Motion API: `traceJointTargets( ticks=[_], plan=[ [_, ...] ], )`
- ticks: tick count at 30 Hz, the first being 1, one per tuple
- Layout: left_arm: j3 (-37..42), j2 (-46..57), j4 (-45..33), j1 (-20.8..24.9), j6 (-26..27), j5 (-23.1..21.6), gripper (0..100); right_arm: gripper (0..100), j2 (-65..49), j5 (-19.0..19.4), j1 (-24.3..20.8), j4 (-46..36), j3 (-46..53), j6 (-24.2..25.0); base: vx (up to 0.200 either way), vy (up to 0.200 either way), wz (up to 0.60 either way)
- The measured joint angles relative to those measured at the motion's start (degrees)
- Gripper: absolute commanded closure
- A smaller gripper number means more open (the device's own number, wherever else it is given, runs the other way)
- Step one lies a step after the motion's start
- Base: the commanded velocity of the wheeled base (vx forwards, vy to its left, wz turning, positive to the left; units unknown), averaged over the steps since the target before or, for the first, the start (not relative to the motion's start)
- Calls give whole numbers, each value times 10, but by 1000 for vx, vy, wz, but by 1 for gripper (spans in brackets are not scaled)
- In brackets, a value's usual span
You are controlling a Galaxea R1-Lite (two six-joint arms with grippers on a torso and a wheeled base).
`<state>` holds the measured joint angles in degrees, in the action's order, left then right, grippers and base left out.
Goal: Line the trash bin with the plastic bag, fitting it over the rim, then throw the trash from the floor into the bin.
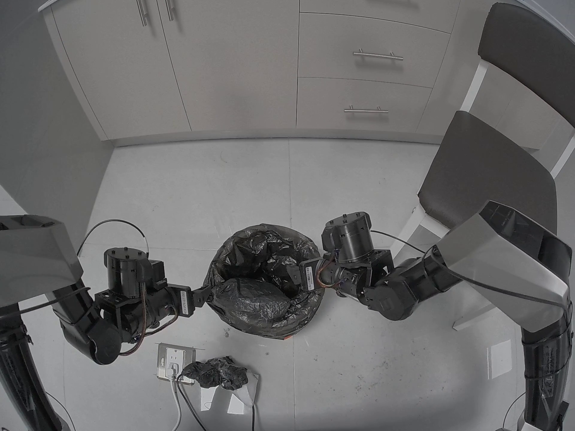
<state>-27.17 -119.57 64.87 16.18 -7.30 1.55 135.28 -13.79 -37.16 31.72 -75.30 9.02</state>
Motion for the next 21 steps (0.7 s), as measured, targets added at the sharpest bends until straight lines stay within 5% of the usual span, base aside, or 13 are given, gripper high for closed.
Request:
traceJointTargets(
  ticks=[10,21],
  plan=[
    [24,63,-49,-4,9,-12,0,0,-54,3,-18,112,88,3,0,0,0],
    [-34,35,-105,3,41,-68,0,0,-56,39,2,129,109,55,0,0,0]
  ],
)
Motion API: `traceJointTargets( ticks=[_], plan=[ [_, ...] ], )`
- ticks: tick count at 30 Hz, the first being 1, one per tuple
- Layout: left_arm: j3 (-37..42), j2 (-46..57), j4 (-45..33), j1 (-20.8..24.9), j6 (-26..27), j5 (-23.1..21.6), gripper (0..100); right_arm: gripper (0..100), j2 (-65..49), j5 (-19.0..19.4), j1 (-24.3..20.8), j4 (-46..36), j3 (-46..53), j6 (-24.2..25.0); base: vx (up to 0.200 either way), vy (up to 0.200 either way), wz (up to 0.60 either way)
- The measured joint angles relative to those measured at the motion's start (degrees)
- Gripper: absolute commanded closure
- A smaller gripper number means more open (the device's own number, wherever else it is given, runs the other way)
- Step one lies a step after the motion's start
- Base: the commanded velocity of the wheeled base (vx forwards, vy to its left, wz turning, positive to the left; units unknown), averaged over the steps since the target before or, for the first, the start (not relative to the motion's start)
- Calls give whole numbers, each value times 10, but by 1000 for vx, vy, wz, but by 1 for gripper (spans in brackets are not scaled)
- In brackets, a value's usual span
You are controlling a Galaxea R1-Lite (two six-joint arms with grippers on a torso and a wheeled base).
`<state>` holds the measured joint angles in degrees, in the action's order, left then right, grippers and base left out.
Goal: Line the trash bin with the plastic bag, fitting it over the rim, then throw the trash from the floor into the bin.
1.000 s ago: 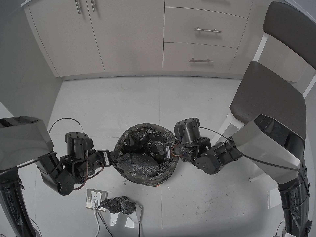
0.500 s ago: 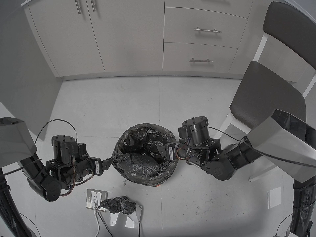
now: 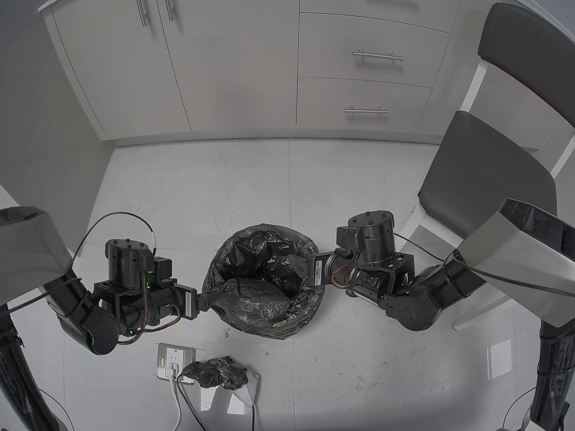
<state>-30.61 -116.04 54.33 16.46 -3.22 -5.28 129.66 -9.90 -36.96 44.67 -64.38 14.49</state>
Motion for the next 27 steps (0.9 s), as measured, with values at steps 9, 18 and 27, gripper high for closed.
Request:
traceJointTargets(
  ticks=[9,18,27],
  plan=[
    [-19,-68,-12,-5,-42,-39,0,0,23,3,30,-4,-38,3,0,0,0],
    [-57,-134,-18,-26,13,-87,0,0,52,3,44,-8,-61,4,0,0,0],
    [-124,-190,-55,-27,124,-130,0,0,77,3,59,-36,-103,3,0,0,0]
  ],
)
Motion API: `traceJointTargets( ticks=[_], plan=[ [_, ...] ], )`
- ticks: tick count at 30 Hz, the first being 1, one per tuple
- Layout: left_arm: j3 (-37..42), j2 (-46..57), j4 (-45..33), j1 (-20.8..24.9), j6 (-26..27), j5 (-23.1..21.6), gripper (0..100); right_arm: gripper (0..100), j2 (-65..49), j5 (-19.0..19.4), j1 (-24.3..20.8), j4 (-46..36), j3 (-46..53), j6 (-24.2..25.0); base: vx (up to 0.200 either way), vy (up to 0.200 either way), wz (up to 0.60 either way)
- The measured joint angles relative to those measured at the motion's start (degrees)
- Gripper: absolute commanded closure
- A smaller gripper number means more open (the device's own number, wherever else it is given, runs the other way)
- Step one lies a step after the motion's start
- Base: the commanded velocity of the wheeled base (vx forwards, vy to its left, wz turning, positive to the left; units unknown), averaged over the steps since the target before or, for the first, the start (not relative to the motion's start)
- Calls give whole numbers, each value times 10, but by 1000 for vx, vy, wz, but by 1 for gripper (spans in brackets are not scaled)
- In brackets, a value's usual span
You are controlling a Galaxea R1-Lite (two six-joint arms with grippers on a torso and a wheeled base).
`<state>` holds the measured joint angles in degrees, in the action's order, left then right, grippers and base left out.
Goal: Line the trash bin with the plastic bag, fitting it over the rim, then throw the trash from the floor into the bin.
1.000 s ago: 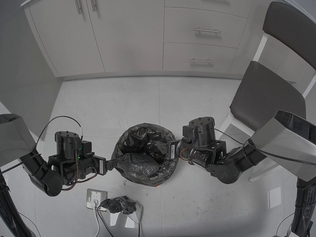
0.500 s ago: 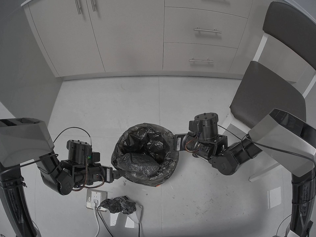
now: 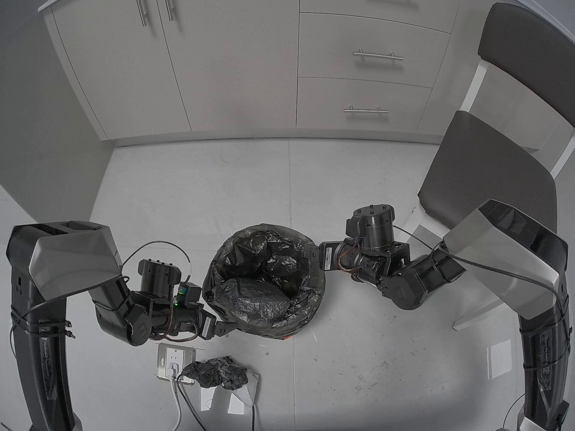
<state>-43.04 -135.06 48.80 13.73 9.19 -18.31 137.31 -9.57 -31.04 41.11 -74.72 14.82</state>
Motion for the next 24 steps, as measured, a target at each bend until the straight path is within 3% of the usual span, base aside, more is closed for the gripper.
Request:
traceJointTargets(
  ticks=[9,24],
  plan=[
    [-117,-18,-152,-7,11,-60,0,0,26,0,12,-36,-44,0,0,0,0],
    [-177,-59,-190,-33,33,-91,0,0,66,0,29,-53,-89,0,0,0,0]
  ],
)
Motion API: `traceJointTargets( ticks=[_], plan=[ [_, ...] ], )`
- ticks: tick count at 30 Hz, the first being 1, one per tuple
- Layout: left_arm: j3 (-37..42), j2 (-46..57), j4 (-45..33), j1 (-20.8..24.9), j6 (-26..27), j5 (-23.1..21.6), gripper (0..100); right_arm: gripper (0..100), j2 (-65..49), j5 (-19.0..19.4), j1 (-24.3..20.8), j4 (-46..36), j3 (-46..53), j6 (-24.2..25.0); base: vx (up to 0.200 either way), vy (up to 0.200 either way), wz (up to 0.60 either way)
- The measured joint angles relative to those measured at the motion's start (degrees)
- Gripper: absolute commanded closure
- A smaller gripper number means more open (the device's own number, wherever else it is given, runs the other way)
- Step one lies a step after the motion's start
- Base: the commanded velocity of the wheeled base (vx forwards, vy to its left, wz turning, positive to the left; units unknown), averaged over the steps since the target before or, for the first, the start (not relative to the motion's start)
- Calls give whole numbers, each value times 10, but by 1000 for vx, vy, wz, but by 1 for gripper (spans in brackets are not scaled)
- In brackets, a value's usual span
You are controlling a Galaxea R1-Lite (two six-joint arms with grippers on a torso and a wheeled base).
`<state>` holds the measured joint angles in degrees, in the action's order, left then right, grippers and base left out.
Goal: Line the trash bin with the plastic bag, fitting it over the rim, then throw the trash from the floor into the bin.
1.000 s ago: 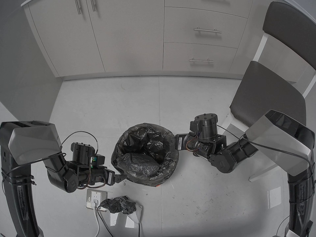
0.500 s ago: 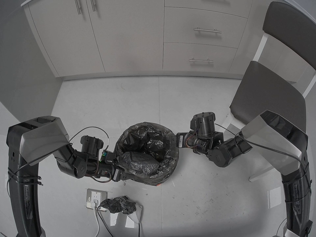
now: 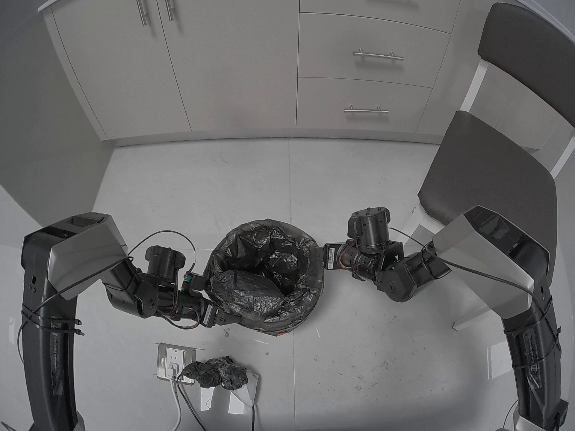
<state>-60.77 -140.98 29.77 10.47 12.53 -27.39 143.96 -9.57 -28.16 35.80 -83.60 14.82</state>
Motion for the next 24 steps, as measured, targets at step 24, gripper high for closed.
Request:
traceJointTargets(
  ticks=[24],
  plan=[
    [68,57,8,4,-98,4,0,0,11,-2,4,-5,-15,2,0,0,0]
  ],
)
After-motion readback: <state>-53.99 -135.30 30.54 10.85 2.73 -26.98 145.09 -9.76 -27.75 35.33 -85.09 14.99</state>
